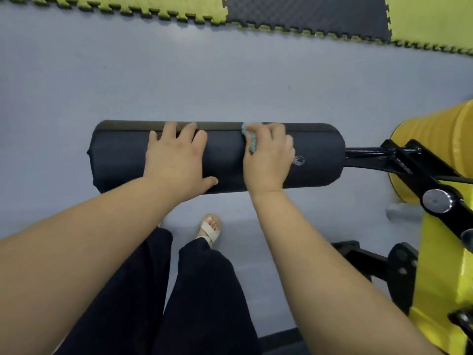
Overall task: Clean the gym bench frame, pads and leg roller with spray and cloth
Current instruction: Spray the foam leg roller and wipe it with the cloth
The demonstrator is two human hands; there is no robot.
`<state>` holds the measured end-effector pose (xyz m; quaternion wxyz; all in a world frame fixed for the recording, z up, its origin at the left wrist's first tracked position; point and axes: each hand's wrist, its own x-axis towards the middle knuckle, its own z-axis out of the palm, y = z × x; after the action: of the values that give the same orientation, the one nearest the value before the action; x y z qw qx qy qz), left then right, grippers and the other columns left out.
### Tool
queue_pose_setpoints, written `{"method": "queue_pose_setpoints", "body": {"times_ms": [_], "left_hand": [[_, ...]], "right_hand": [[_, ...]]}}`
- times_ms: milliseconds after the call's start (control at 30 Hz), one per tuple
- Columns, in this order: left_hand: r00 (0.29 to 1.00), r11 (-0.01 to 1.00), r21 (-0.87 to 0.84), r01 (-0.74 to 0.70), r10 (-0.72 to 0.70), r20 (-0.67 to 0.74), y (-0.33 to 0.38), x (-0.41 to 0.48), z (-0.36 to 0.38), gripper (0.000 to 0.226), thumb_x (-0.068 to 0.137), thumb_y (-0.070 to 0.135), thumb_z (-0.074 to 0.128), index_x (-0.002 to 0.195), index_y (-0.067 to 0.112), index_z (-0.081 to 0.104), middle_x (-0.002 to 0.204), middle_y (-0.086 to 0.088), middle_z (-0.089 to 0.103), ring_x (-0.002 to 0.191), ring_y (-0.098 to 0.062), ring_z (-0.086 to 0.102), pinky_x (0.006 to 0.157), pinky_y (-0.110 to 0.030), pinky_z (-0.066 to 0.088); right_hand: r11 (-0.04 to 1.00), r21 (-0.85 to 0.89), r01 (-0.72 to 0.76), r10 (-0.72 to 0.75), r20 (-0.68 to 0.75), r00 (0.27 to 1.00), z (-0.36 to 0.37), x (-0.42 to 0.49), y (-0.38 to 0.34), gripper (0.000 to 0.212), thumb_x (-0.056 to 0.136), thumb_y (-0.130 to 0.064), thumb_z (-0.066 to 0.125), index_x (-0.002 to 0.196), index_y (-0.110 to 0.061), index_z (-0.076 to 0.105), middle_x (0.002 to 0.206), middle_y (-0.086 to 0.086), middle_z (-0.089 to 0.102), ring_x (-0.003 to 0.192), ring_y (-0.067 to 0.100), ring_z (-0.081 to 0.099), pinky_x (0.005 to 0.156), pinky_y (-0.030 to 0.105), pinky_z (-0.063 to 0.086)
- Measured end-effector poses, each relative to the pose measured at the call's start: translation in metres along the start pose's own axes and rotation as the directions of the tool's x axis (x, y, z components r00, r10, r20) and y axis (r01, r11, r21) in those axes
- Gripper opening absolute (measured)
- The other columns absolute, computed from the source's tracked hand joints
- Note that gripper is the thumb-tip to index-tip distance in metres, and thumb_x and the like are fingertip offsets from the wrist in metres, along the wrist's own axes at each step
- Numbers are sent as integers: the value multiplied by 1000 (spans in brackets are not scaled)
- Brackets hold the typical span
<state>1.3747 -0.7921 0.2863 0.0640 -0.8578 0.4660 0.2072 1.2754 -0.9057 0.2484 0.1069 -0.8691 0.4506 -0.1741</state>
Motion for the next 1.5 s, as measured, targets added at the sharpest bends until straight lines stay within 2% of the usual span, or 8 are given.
{"method": "queue_pose_setpoints", "body": {"times_ms": [200,433,767,900,1067,1233,1367,1500], "left_hand": [[991,999,-33,30,-34,-133,10,-41,14,62,86,46,54,138,20,33,148,2,33,127,-27,33,104,-47,30],[990,993,-91,70,-80,-119,1,-12,16,88,77,55,64,147,24,21,150,-4,23,139,-28,18,114,-54,13],[977,994,-50,92,-100,-187,5,-21,30,84,77,54,65,145,23,25,150,-2,26,136,-28,22,111,-52,16],[980,993,25,112,-107,-165,13,-29,36,80,84,54,56,146,24,16,152,-4,17,138,-29,15,111,-55,14],[980,992,44,117,-108,-168,18,-33,39,71,90,53,45,147,23,14,153,-5,15,138,-30,15,111,-56,15],[977,991,22,131,-125,-175,19,-32,38,68,90,50,48,145,22,20,152,-5,19,137,-31,17,110,-56,15],[968,993,18,116,-109,-227,17,-38,44,64,88,41,56,143,21,31,150,-7,29,134,-32,24,108,-57,18],[965,994,53,96,-80,-250,14,-47,55,60,84,31,64,139,21,42,144,-7,40,128,-32,35,101,-57,24]], "right_hand": [[910,-8,415,-415,27,909,-23,-15,62,32,68,-3,72,96,-19,67,94,11,63,67,31,52,57,34,43],[911,26,-412,411,-139,901,-24,19,89,24,92,-20,52,110,-21,67,118,10,53,99,34,48,78,30,28],[925,-11,381,-380,61,923,-2,-1,17,28,73,-17,68,100,-19,71,91,9,66,65,32,54,56,34,43],[997,-75,-24,22,-28,999,-33,26,117,26,86,-14,58,108,-17,70,106,16,59,87,41,54,74,42,45],[882,-84,-464,451,-138,882,-31,35,114,32,95,-23,46,126,-21,58,128,11,47,109,34,45,89,36,32],[999,6,-41,42,-34,999,9,0,2,23,74,-12,64,95,-19,72,94,16,61,72,37,54,61,37,38],[917,68,393,-398,89,913,-2,-4,7,26,75,-11,56,95,-16,72,87,14,62,62,32,52,57,33,42],[982,-67,177,-177,4,984,-28,32,99,26,80,-12,59,102,-17,72,95,19,62,77,41,57,69,42,50]]}}
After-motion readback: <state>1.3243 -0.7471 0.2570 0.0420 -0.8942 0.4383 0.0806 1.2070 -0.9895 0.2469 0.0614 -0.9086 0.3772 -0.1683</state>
